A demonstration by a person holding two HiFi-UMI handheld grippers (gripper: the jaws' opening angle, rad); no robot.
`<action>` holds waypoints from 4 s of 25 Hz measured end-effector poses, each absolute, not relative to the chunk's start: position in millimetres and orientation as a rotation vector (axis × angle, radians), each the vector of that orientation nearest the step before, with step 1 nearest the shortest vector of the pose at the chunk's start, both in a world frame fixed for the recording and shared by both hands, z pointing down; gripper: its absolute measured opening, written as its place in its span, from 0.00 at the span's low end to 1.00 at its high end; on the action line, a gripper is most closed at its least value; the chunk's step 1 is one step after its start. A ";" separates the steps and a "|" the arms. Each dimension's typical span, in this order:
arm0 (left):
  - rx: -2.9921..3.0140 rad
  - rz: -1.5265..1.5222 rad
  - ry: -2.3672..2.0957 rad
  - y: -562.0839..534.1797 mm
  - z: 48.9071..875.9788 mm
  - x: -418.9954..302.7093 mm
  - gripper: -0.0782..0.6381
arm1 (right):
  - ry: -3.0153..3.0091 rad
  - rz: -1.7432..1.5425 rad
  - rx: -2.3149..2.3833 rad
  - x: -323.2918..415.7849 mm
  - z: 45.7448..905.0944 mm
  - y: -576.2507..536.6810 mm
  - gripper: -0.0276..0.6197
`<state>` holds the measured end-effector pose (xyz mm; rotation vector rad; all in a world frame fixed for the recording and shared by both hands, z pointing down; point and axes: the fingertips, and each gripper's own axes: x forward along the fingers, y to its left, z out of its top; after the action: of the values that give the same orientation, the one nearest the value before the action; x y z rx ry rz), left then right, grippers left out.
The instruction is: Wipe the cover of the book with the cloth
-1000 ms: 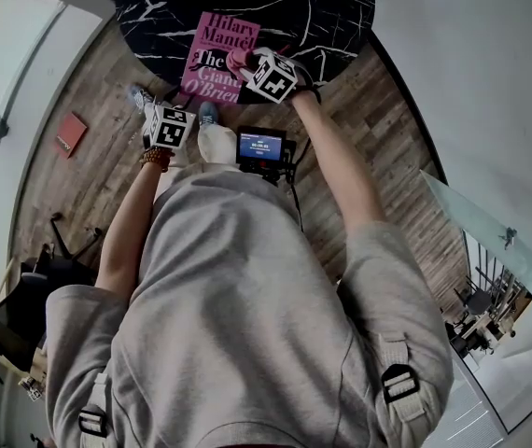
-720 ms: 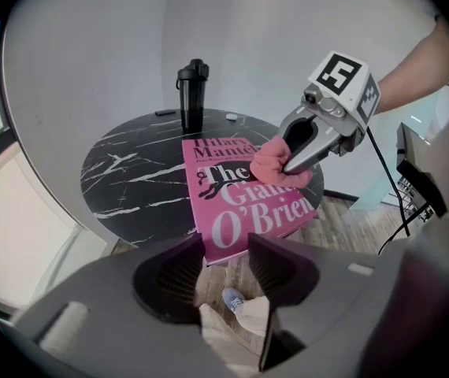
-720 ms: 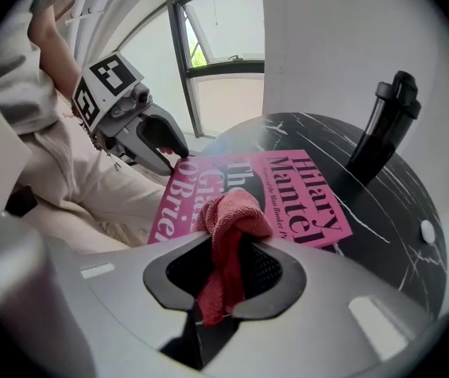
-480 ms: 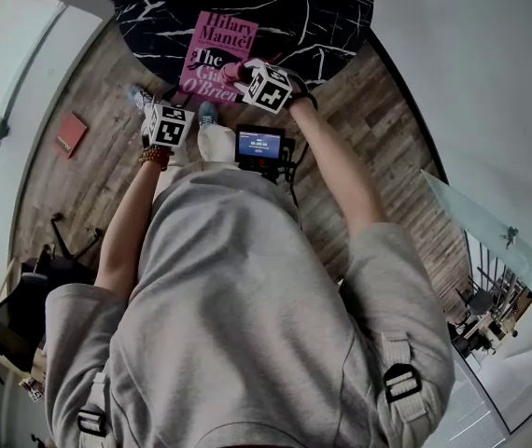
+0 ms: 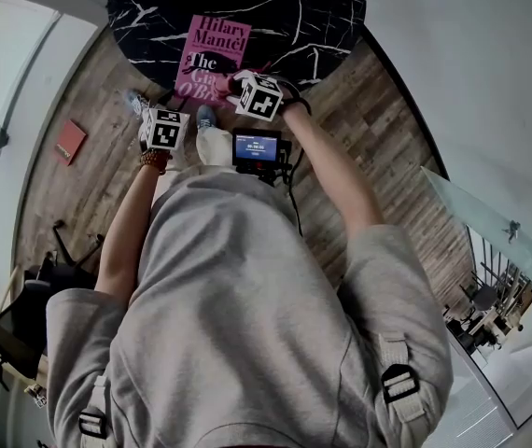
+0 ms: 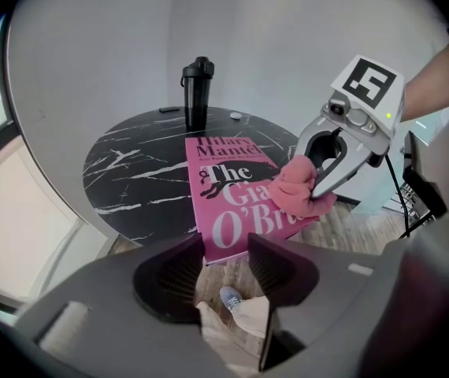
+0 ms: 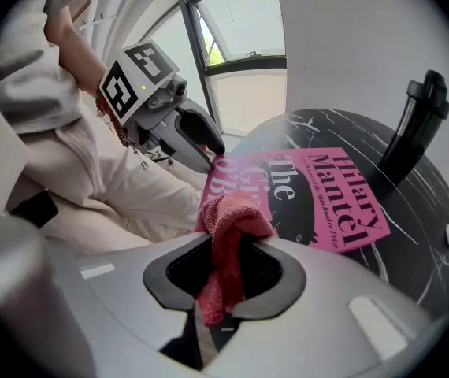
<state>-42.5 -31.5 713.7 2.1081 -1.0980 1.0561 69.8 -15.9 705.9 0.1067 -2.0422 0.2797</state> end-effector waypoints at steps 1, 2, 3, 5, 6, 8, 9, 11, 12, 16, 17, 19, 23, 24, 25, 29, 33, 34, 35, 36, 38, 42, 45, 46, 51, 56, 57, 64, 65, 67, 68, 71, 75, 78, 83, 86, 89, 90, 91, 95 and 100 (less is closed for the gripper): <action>2.107 1.053 -1.098 -31.5 714.1 -42.5 0.36 | -2.042 0.283 0.092 68.6 705.4 -12.9 0.19; 2.103 1.045 -1.099 -31.6 715.1 -42.6 0.36 | -2.042 0.286 0.079 67.6 705.2 -10.3 0.19; 2.096 1.031 -1.101 -31.8 716.4 -43.0 0.36 | -2.042 0.289 0.071 67.0 705.6 -8.5 0.19; 2.076 1.003 -1.108 -33.0 716.0 -44.0 0.36 | -2.044 0.295 0.066 66.7 706.5 -6.9 0.19; 2.069 0.998 -1.112 -33.8 715.0 -44.3 0.36 | -2.045 0.297 0.065 66.7 706.4 -6.6 0.19; 2.068 1.002 -1.113 -33.9 716.6 -44.8 0.36 | -2.045 0.296 0.055 66.2 706.0 -5.6 0.19; 2.068 1.003 -1.112 -33.5 718.4 -44.8 0.36 | -2.045 0.294 0.047 65.7 705.9 -4.7 0.19; 2.067 1.004 -1.109 -32.4 719.7 -44.6 0.36 | -2.042 0.291 0.031 65.6 706.2 -2.7 0.19; 2.066 1.006 -1.107 -31.8 720.5 -44.4 0.36 | -2.041 0.290 0.025 66.0 706.5 -1.9 0.19; 2.071 1.010 -1.110 -32.2 717.0 -43.7 0.36 | -2.041 0.330 -0.019 64.2 705.8 4.2 0.19; 2.071 1.013 -1.113 -33.1 713.9 -44.0 0.36 | -2.039 0.370 -0.039 63.0 706.2 6.8 0.19; 2.078 1.009 -1.117 -34.7 711.4 -43.2 0.36 | -2.030 0.457 -0.090 62.3 704.5 13.7 0.20; 2.075 1.016 -1.106 -32.9 713.1 -40.6 0.36 | -2.041 0.526 -0.162 62.9 693.9 15.3 0.20; 2.075 1.019 -1.105 -32.7 713.3 -41.0 0.36 | -2.062 0.540 -0.144 62.2 688.4 6.7 0.20; 2.077 1.020 -1.104 -32.5 713.4 -41.3 0.36 | -2.090 0.555 -0.105 62.0 682.1 -6.5 0.20; 2.083 1.013 -1.098 -31.0 718.2 -41.1 0.36 | -2.172 0.510 0.153 69.5 660.2 -84.7 0.20; 2.089 1.010 -1.094 -29.9 716.3 -38.3 0.36 | -2.119 0.315 0.315 80.1 657.2 -147.4 0.20; 2.089 1.009 -1.093 -29.8 715.7 -38.3 0.36 | -2.103 0.286 0.337 80.5 658.4 -158.1 0.20; 2.087 1.009 -1.090 -29.5 715.3 -38.7 0.36 | -2.087 0.265 0.355 80.2 660.1 -167.7 0.20; 2.086 1.011 -1.085 -29.3 715.3 -39.1 0.36 | -2.070 0.251 0.368 79.4 662.5 -175.8 0.20; 2.088 1.010 -1.078 -29.0 715.8 -39.1 0.36 | -2.045 0.234 0.379 76.0 669.6 -188.1 0.20; 2.094 1.005 -1.078 -29.2 715.8 -38.4 0.36 | -1.981 0.213 0.383 70.4 684.1 -201.0 0.20; 2.095 0.996 -1.078 -28.8 715.5 -39.8 0.36 | -1.956 0.216 0.363 64.9 694.3 -200.9 0.20; 2.096 0.993 -1.075 -29.1 715.7 -39.7 0.36 | -1.954 0.226 0.362 64.0 697.4 -200.6 0.20; 2.100 0.985 -1.064 -29.5 716.9 -40.4 0.37 | -1.941 0.227 0.349 62.1 703.1 -200.0 0.20; 2.093 0.986 -1.059 -29.7 717.8 -40.4 0.37 | -1.922 0.207 0.301 61.4 705.6 -196.0 0.19; 2.091 0.987 -1.056 -29.7 717.9 -40.3 0.37 | -1.918 0.205 0.294 61.7 705.2 -194.5 0.19; 2.013 0.897 -1.021 -29.6 722.4 -43.1 0.37 | -1.921 0.212 0.273 59.8 703.3 -182.8 0.19; 1.999 0.882 -1.014 -29.7 724.8 -44.4 0.38 | -1.920 0.213 0.268 59.2 702.9 -180.8 0.19; 2.002 0.887 -1.010 -30.5 726.4 -45.3 0.40 | -1.920 0.219 0.258 58.7 704.0 -177.3 0.19; 2.012 0.902 -1.013 -31.3 724.6 -44.9 0.40 | -1.920 0.224 0.253 58.2 704.0 -175.4 0.19; 2.033 0.942 -1.025 -32.2 716.7 -42.6 0.39 | -1.923 0.220 0.257 57.4 703.4 -173.1 0.19; 2.036 0.946 -1.025 -31.2 717.1 -40.3 0.36 | -1.935 0.236 0.250 54.7 703.1 -165.1 0.19; 2.030 0.944 -1.023 -31.2 717.4 -39.9 0.36 | -1.940 0.237 0.251 54.1 702.9 -160.6 0.19; 2.034 0.951 -1.026 -30.8 716.1 -40.7 0.36 | -1.944 0.244 0.229 49.1 701.6 -149.2 0.19; 2.048 0.967 -1.022 -31.0 716.7 -39.6 0.36 | -1.945 0.243 0.224 48.6 702.9 -144.4 0.19; 2.053 0.964 -1.021 -31.0 719.6 -38.8 0.36 | -1.948 0.241 0.213 47.0 703.1 -139.3 0.19; 2.053 0.967 -1.021 -31.1 719.0 -39.1 0.36 | -1.948 0.240 0.209 46.4 703.5 -138.0 0.19; 2.052 0.968 -1.020 -31.4 718.7 -39.2 0.36 | -1.950 0.239 0.203 45.6 703.2 -136.3 0.19; 2.043 0.974 -1.023 -31.5 717.0 -39.4 0.36 | -1.955 0.239 0.189 43.7 703.0 -129.0 0.19; 2.050 0.971 -1.031 -32.3 717.5 -39.8 0.36 | -1.957 0.237 0.175 41.3 703.3 -120.4 0.19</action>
<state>-39.8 -32.3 717.5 2.0503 -1.0314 0.9708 41.3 -120.4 703.3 0.1748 -1.9572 0.2370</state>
